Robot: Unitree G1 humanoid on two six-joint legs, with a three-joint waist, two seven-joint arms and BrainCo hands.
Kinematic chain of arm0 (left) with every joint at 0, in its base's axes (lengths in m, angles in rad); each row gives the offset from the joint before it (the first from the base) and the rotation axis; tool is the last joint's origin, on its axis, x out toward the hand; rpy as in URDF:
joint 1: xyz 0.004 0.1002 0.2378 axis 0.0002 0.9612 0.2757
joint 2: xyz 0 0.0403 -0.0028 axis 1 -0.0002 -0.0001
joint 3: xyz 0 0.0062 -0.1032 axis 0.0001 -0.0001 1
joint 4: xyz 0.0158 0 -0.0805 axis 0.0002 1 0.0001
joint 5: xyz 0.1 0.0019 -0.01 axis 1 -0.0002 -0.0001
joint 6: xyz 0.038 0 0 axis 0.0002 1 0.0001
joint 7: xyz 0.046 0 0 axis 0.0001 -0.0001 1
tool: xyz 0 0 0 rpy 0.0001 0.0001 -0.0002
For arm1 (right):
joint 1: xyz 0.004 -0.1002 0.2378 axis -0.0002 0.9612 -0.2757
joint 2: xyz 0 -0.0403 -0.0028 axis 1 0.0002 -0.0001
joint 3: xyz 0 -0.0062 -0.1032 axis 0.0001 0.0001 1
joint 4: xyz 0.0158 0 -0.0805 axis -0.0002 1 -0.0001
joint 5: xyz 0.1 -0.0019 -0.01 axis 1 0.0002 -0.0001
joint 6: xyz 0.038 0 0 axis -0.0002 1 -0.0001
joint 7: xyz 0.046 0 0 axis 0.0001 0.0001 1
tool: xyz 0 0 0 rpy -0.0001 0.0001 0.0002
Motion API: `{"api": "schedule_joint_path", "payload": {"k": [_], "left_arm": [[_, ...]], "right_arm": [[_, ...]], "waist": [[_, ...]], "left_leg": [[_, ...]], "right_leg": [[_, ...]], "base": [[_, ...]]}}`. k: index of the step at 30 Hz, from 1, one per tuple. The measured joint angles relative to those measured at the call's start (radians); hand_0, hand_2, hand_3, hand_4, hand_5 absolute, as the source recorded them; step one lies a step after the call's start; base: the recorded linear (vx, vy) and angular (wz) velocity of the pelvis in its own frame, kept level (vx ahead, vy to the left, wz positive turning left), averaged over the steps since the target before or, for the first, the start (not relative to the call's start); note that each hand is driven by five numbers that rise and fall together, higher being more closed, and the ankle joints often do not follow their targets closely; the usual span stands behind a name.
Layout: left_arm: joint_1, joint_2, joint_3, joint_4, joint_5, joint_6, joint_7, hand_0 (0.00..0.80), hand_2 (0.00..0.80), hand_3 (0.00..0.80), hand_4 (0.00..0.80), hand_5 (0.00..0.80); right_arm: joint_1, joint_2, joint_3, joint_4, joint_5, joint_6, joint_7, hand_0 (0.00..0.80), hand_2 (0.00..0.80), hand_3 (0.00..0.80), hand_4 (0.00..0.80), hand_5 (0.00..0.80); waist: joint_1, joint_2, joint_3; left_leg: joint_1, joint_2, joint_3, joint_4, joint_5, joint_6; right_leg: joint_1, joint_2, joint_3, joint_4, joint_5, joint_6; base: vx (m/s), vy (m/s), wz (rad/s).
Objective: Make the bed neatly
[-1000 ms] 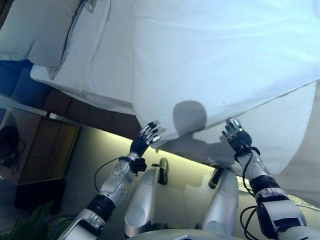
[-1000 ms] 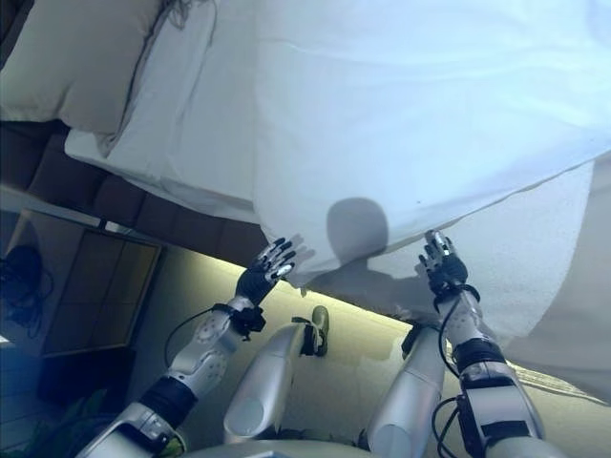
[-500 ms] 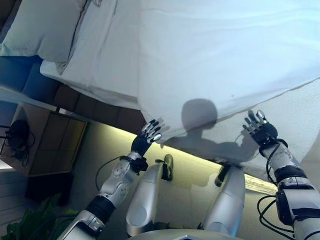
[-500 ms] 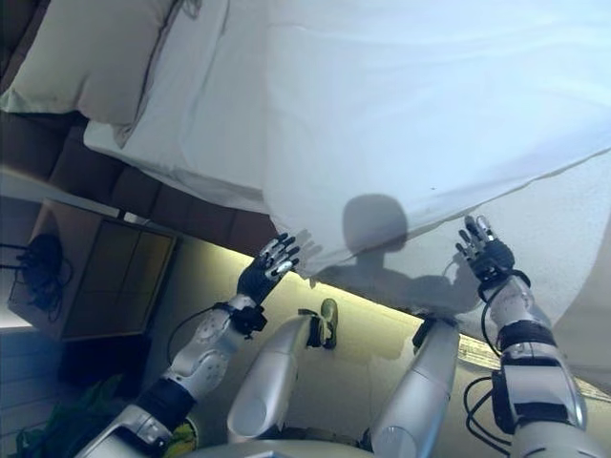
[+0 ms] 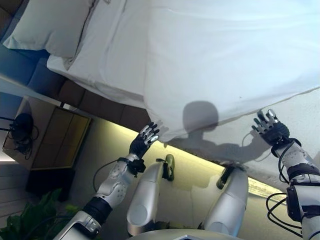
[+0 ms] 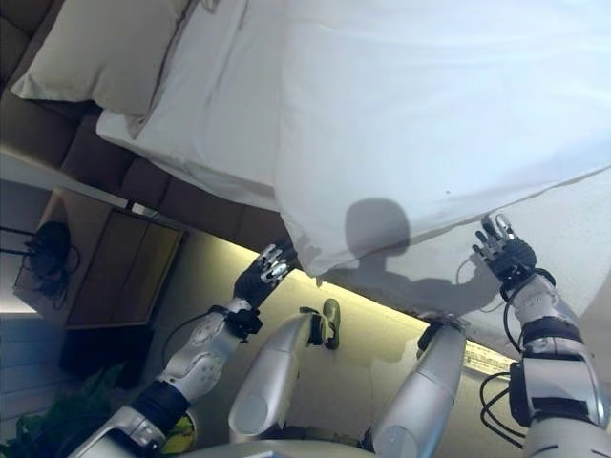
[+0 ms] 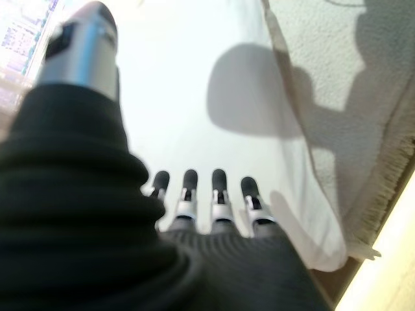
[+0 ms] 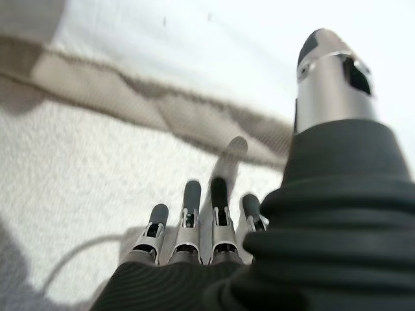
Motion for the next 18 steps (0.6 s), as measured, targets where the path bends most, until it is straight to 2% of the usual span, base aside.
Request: {"api": "schedule_joint_path", "payload": {"k": [6,13,18], "left_arm": [[0.01,0.014,-0.026,0.003,0.0,0.017,0.002,0.0,0.0,0.0,0.0,0.0],[0.01,0.014,-0.026,0.004,0.007,0.017,0.005,0.0,0.0,0.0,0.0,0.0],[0.0,0.013,-0.026,0.003,0.01,0.031,0.017,0.0,0.0,0.0,0.0,0.0]], "right_arm": [[-0.008,0.022,-0.018,-0.002,0.053,0.004,0.013,0.0,0.0,0.0,0.0,0.0],[-0.003,0.096,-0.015,-0.019,0.097,-0.027,-0.058,0.0,0.0,0.0,0.0,0.0],[-0.006,0.088,-0.019,-0.037,0.177,-0.04,-0.074,0.0,0.0,0.0,0.0,0.0]], "waist": [[0.006,-0.004,0.002],[0.005,-0.012,0.001],[0.002,-0.013,-0.002]], "left_leg": [[0.012,0.003,-0.016,0.016,0.001,0.0],[0.008,0.007,-0.025,-0.006,0.001,-0.001],[0.015,0.009,-0.021,0.003,0.002,-0.003]], "right_leg": [[0.024,0.003,-0.012,0.012,-0.006,0.002],[0.029,0.015,-0.023,-0.01,-0.006,0.002],[0.034,0.011,-0.022,-0.007,-0.004,0.005]], "base": [[0.075,-0.071,0.05],[-0.058,-0.059,0.03],[0.064,0.037,-0.07]]}}
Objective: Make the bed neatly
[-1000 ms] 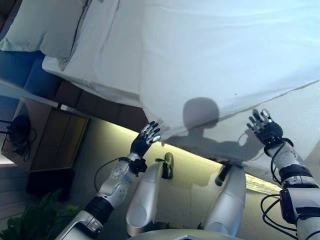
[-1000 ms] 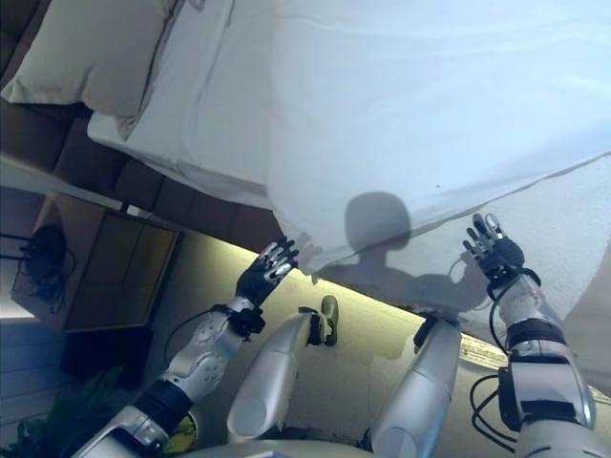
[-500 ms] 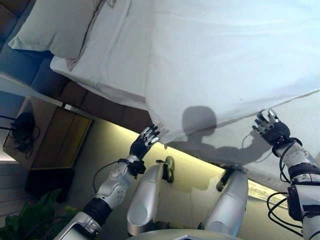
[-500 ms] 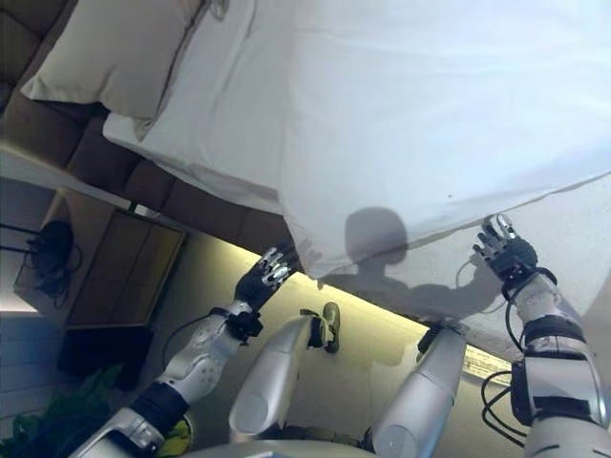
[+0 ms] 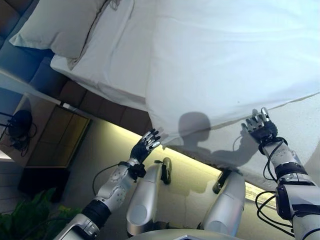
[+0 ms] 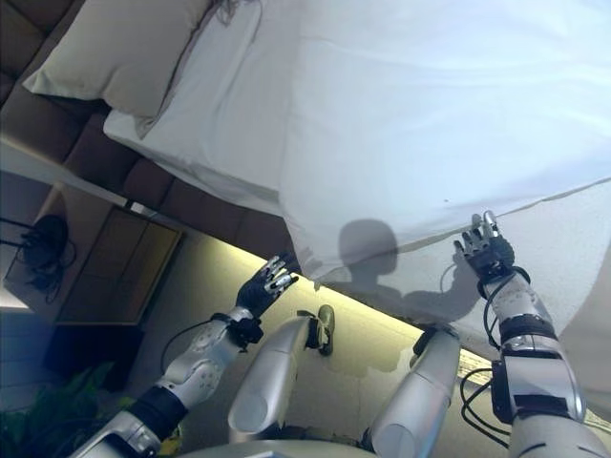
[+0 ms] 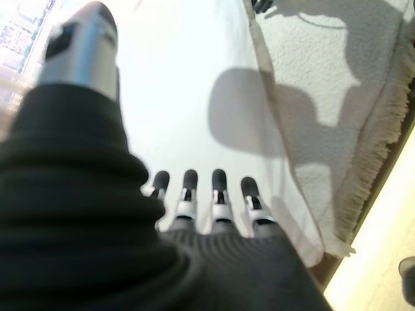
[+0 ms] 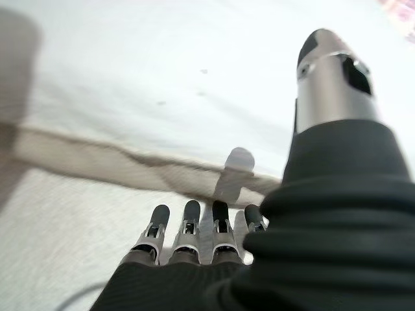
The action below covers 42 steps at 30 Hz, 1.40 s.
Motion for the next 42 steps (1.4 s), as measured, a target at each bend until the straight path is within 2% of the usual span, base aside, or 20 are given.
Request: {"api": "schedule_joint_path", "payload": {"k": [9,15,17,18,19,20,22,38,42], "left_arm": [[-0.003,0.001,-0.039,0.009,-0.011,0.004,0.0,0.0,0.0,0.0,0.0,0.0],[0.01,-0.002,-0.043,0.016,-0.023,-0.001,-0.017,0.0,0.0,0.0,0.0,0.0],[0.009,-0.007,-0.044,0.021,-0.023,-0.006,-0.02,0.0,0.0,0.0,0.0,0.0],[0.005,-0.006,-0.044,0.022,-0.023,-0.01,-0.021,0.0,0.0,0.0,0.0,0.0],[0.003,-0.006,-0.047,0.022,-0.023,-0.015,-0.023,0.0,0.0,0.0,0.0,0.0],[0.008,-0.007,-0.052,0.018,-0.023,-0.019,-0.023,0.0,0.0,0.0,0.0,0.0],[0.003,-0.012,-0.059,0.018,-0.023,-0.025,-0.023,0.0,0.0,0.0,0.0,0.0],[-0.005,-0.021,-0.059,0.016,-0.042,-0.057,-0.023,0.0,0.0,0.0,0.0,0.0],[-0.002,-0.021,-0.057,0.015,-0.041,-0.055,-0.021,0.0,0.0,0.0,0.0,0.0]], "right_arm": [[-0.037,-0.064,-0.057,-0.001,0.148,0.069,-0.029,0.0,0.0,0.0,0.0,0.0],[-0.044,-0.094,-0.056,0.009,0.167,0.081,-0.064,0.0,0.0,0.0,0.0,0.0],[-0.044,-0.097,-0.056,0.01,0.167,0.082,-0.065,0.0,0.0,0.0,0.0,0.0],[-0.044,-0.097,-0.056,0.013,0.167,0.086,-0.065,0.267,0.267,0.267,0.267,0.267],[-0.045,-0.098,-0.055,0.014,0.167,0.088,-0.064,0.624,0.624,0.624,0.624,0.624],[-0.047,-0.099,-0.054,0.015,0.167,0.089,-0.063,0.8,0.8,0.8,0.8,0.8],[-0.048,-0.099,-0.052,0.017,0.166,0.089,-0.059,0.8,0.8,0.8,0.8,0.8],[-0.077,-0.1,-0.052,0.029,0.162,0.109,-0.013,0.8,0.8,0.8,0.8,0.8],[-0.076,-0.099,-0.025,0.012,0.059,0.104,0.035,0.8,0.8,0.8,0.8,0.8]], "waist": [[-0.005,0.004,-0.002],[-0.004,0.036,-0.023],[-0.003,0.048,-0.031],[-0.004,0.046,-0.029],[-0.006,0.046,-0.029],[-0.005,0.049,-0.032],[-0.007,0.057,-0.036],[-0.002,0.055,-0.034],[-0.003,0.047,-0.029]], "left_leg": [[0.036,-0.023,0.037,-0.005,-0.004,0.015],[0.021,-0.025,0.043,-0.017,0.008,0.016],[0.01,-0.022,0.046,-0.035,0.009,0.015],[0.01,-0.023,0.05,-0.046,0.01,0.014],[0.012,-0.025,0.052,-0.044,0.014,0.017],[0.018,-0.023,0.038,-0.011,0.0,0.02],[0.012,-0.024,0.044,-0.006,-0.023,0.005],[0.016,-0.018,0.059,-0.043,-0.009,0.01],[0.072,-0.015,0.065,-0.099,0.008,0.004]], "right_leg": [[0.015,-0.045,0.023,0.014,0.004,0.006],[-0.011,-0.045,0.027,0.004,0.008,0.013],[-0.022,-0.038,0.032,-0.006,0.015,0.024],[-0.023,-0.037,0.031,-0.018,0.016,0.021],[-0.023,-0.04,0.031,-0.022,0.014,0.018],[-0.027,-0.037,0.029,-0.009,0.013,0.016],[-0.04,-0.044,0.037,0.006,0.012,0.015],[-0.045,-0.044,0.033,-0.004,0.007,0.011],[0.009,-0.043,0.006,-0.037,0.009,0.014]], "base": [[0.047,0.084,0.02],[-0.041,0.013,0.04],[-0.029,0.006,-0.05],[-0.04,0.013,0.14],[-0.053,0.018,0.11],[-0.05,0.012,0.06],[-0.038,0.0,0.02],[-0.017,0.01,0.01],[0.013,-0.041,-0.01]]}}
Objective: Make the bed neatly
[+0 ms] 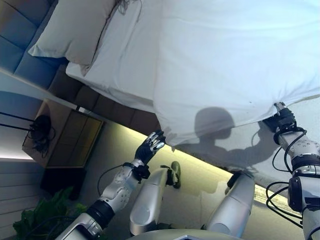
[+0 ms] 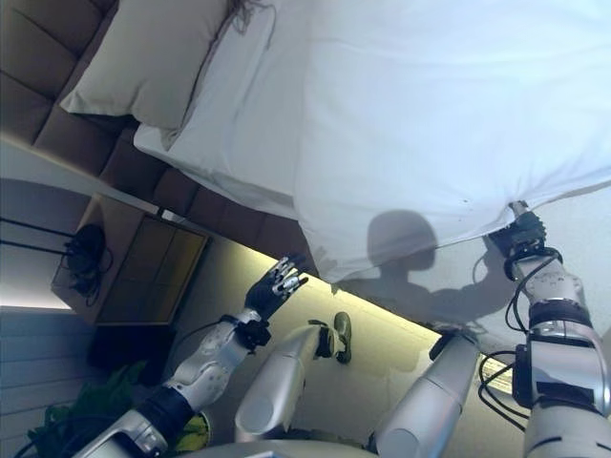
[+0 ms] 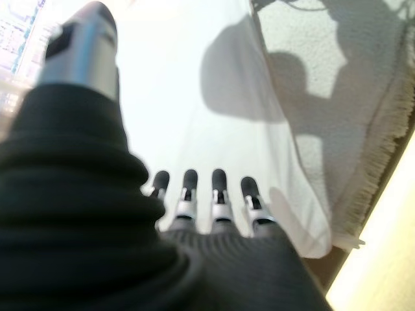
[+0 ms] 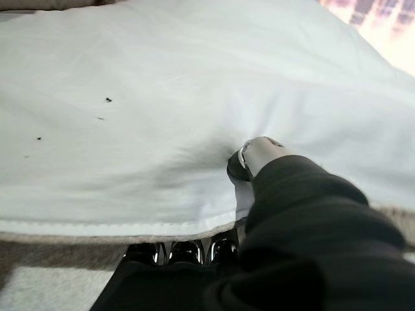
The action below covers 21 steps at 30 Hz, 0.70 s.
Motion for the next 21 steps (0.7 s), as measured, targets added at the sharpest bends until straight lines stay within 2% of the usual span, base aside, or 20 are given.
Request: {"api": "schedule_joint_path", "payload": {"k": [4,6,7,11,14,18,21], "left_arm": [[-0.002,-0.003,0.004,-0.006,0.006,0.002,0.036,0.0,0.0,0.0,0.0,0.0],[0.002,-0.003,0.015,-0.005,0.084,0.018,0.103,0.0,0.0,0.0,0.0,0.0],[0.007,-0.001,0.02,-0.005,0.145,0.02,0.149,0.0,0.0,0.0,0.0,0.0],[-0.007,0.035,0.02,-0.005,0.579,0.054,0.406,0.0,0.0,0.0,0.0,0.0],[-0.013,0.064,0.02,-0.004,0.792,0.104,0.531,0.0,0.0,0.0,0.0,0.0],[-0.032,0.062,0.017,-0.002,0.966,0.161,0.596,0.0,0.0,0.0,0.0,0.0],[-0.076,0.043,-0.012,0.001,1.056,0.221,0.627,0.0,0.0,0.0,0.0,0.0]], "right_arm": [[0.01,0.019,0.063,-0.132,-0.137,-0.025,0.022,0.8,0.8,0.8,0.8,0.8],[0.024,0.049,0.095,-0.18,-0.202,-0.053,0.032,0.8,0.8,0.8,0.8,0.8],[0.034,0.068,0.109,-0.199,-0.221,-0.062,0.031,0.8,0.8,0.8,0.8,0.8],[0.052,0.147,0.173,-0.271,-0.249,-0.064,-0.013,0.8,0.8,0.8,0.8,0.8],[0.066,0.195,0.211,-0.311,-0.246,-0.049,-0.069,0.8,0.8,0.8,0.8,0.8],[0.088,0.248,0.289,-0.343,-0.245,-0.035,-0.099,0.8,0.8,0.8,0.8,0.8],[0.117,0.284,0.353,-0.406,-0.246,-0.034,-0.115,0.8,0.8,0.8,0.8,0.8]], "waist": [[-0.003,-0.007,0.002],[-0.002,-0.011,0.003],[0.0,-0.013,0.001],[-0.001,-0.019,-0.009],[0.0,-0.02,-0.046],[-0.002,-0.013,-0.084],[-0.006,-0.003,-0.106]], "left_leg": [[0.076,0.002,0.006,-0.064,0.018,-0.007],[0.123,0.001,0.007,-0.099,0.027,-0.01],[0.151,0.001,0.007,-0.12,0.031,-0.013],[0.237,-0.002,0.014,-0.19,0.049,-0.018],[0.262,-0.007,0.016,-0.229,0.062,-0.02],[0.312,-0.011,0.023,-0.284,0.077,-0.021],[0.331,-0.014,0.027,-0.318,0.092,-0.023]], "right_leg": [[0.067,0.004,-0.018,-0.035,-0.001,-0.004],[0.11,0.007,-0.03,-0.054,-0.002,-0.004],[0.133,0.01,-0.032,-0.065,-0.002,-0.003],[0.204,0.016,-0.048,-0.102,-0.001,0.0],[0.222,0.014,-0.058,-0.121,0.002,0.001],[0.254,0.015,-0.066,-0.141,0.004,0.001],[0.258,0.017,-0.065,-0.147,0.001,0.003]], "base": [[0.072,-0.018,-0.04],[0.157,0.008,-0.07],[0.161,0.02,-0.14],[0.117,0.042,-0.09],[0.067,0.055,-0.01],[0.031,0.036,-0.06],[0.071,0.007,-0.04]]}}
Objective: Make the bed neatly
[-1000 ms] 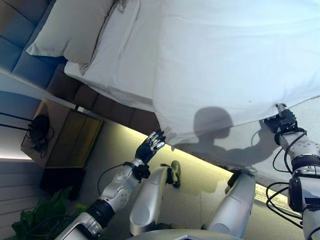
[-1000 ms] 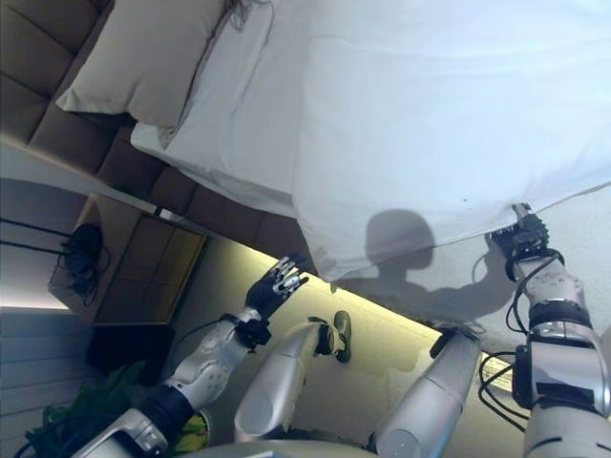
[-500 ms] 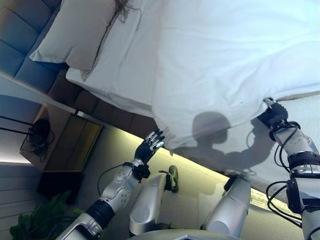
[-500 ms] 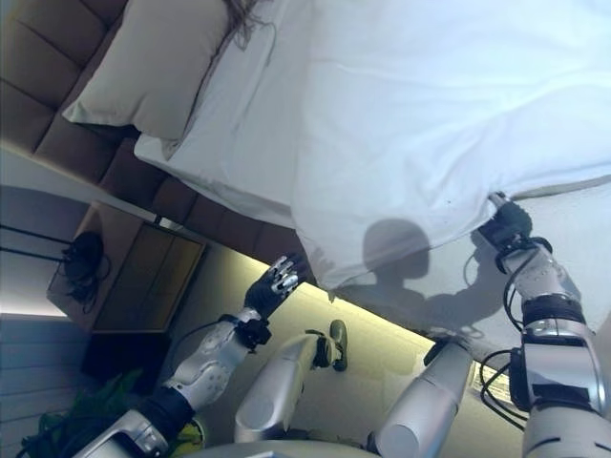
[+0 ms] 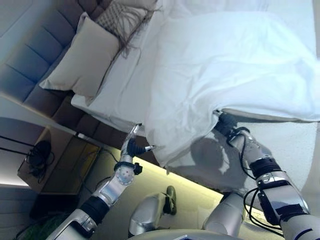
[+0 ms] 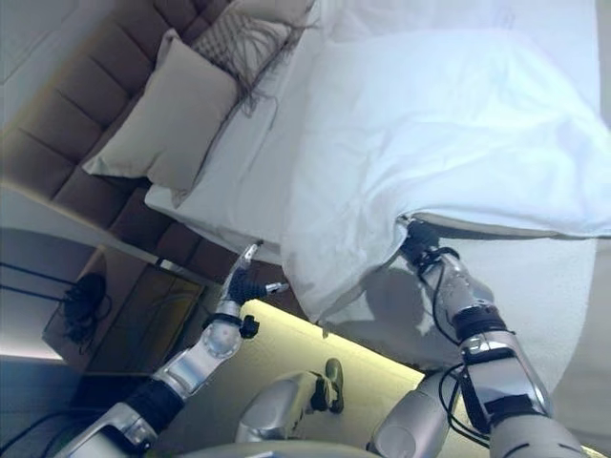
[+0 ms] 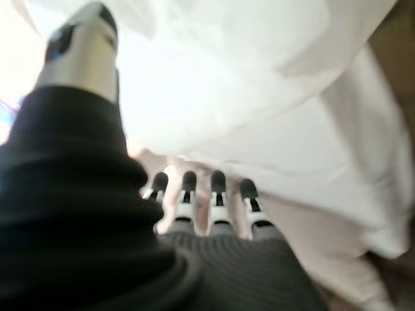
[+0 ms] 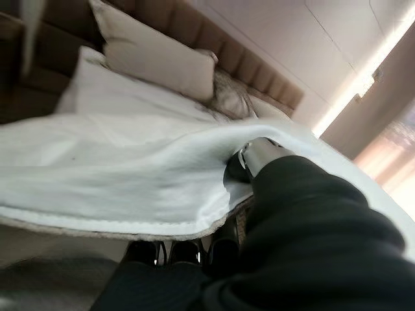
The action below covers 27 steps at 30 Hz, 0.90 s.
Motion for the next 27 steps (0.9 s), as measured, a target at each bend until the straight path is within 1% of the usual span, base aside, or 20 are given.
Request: {"api": "schedule_joint_path", "payload": {"k": [5,7,10,12,16,20,24,27], "left_arm": [[-0.014,-0.068,-0.031,0.032,0.046,0.087,0.064,0.0,0.0,0.0,0.0,0.0],[-0.016,-0.08,-0.06,0.041,0.046,0.1,0.071,0.0,0.0,0.0,0.0,0.0],[-0.018,-0.116,-0.095,0.042,0.044,0.104,0.079,0.0,0.0,0.0,0.0,0.0],[-0.019,-0.128,-0.109,0.042,0.038,0.112,0.079,0.0,0.0,0.0,0.0,0.0],[-0.053,-0.15,-0.126,0.046,-0.042,0.144,0.075,0.0,0.0,0.0,0.0,0.0],[-0.085,-0.183,-0.126,0.061,-0.141,0.152,0.062,0.0,0.0,0.0,0.0,0.0],[-0.09,-0.201,-0.127,0.099,-0.273,0.154,0.031,0.0,0.0,0.0,0.0,0.0],[-0.089,-0.21,-0.127,0.13,-0.314,0.153,0.005,0.0,0.0,0.0,0.0,0.0]], "right_arm": [[0.064,0.055,0.076,-0.084,-0.003,0.012,-0.044,0.8,0.8,0.8,0.8,0.8],[0.068,0.074,0.099,-0.09,-0.014,0.019,-0.069,0.8,0.8,0.8,0.8,0.8],[0.07,0.078,0.114,-0.09,-0.022,0.03,-0.107,0.8,0.8,0.8,0.8,0.8],[0.065,0.078,0.123,-0.092,-0.022,0.037,-0.123,0.8,0.8,0.8,0.8,0.8],[0.061,0.076,0.132,-0.149,-0.026,0.059,-0.163,0.8,0.8,0.8,0.8,0.8],[0.047,0.076,0.135,-0.164,-0.027,0.083,-0.183,0.8,0.8,0.8,0.8,0.8],[0.028,0.076,0.145,-0.167,-0.071,0.099,-0.183,0.8,0.8,0.8,0.8,0.8],[0.023,0.076,0.153,-0.167,-0.072,0.105,-0.183,0.8,0.8,0.8,0.8,0.8]], "waist": [[-0.015,0.013,-0.018],[-0.032,0.017,-0.022],[-0.036,0.032,-0.033],[-0.043,0.047,-0.047],[-0.057,0.062,-0.057],[-0.059,0.062,-0.057],[-0.061,0.062,-0.057],[-0.062,0.064,-0.057]], "left_leg": [[0.051,-0.013,0.013,-0.048,0.014,0.004],[0.059,-0.023,0.015,-0.051,0.015,0.006],[0.062,-0.034,0.017,-0.053,0.015,0.006],[0.049,-0.036,0.017,-0.054,0.016,0.007],[0.03,-0.038,0.034,-0.069,0.033,0.002],[0.031,-0.037,0.044,-0.082,0.038,0.001],[0.03,-0.038,0.057,-0.091,0.039,0.0],[0.03,-0.039,0.06,-0.096,0.04,-0.001]], "right_leg": [[0.023,-0.007,0.005,-0.007,-0.003,0.004],[0.025,-0.02,0.007,-0.004,-0.003,0.007],[0.022,-0.035,0.011,0.0,-0.001,0.011],[0.004,-0.036,0.017,0.002,0.0,0.013],[-0.045,-0.032,0.039,0.015,0.0,0.011],[-0.06,-0.027,0.05,0.016,-0.001,0.009],[-0.079,-0.024,0.062,0.021,-0.001,0.009],[-0.085,-0.023,0.064,0.02,-0.002,0.009]], "base": [[0.096,0.06,-0.07],[0.008,0.109,-0.03],[-0.068,0.094,0.01],[-0.087,0.042,0.0],[-0.039,-0.007,-0.05],[-0.038,0.014,-0.07],[-0.023,0.02,-0.09],[-0.011,0.034,-0.04]]}}
